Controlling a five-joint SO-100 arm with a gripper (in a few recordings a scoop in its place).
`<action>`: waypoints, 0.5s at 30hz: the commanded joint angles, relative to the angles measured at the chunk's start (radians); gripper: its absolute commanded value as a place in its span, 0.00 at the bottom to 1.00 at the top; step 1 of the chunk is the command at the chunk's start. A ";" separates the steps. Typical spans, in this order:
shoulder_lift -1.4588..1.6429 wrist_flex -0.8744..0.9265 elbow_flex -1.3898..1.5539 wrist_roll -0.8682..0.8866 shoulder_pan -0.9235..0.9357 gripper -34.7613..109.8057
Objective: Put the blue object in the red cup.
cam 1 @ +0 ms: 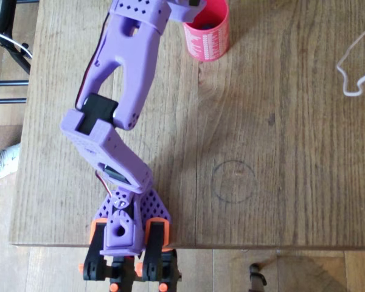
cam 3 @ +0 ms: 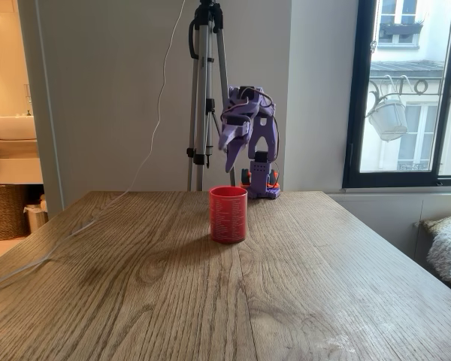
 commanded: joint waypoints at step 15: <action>0.112 -0.097 -0.046 -0.097 -0.029 0.24</action>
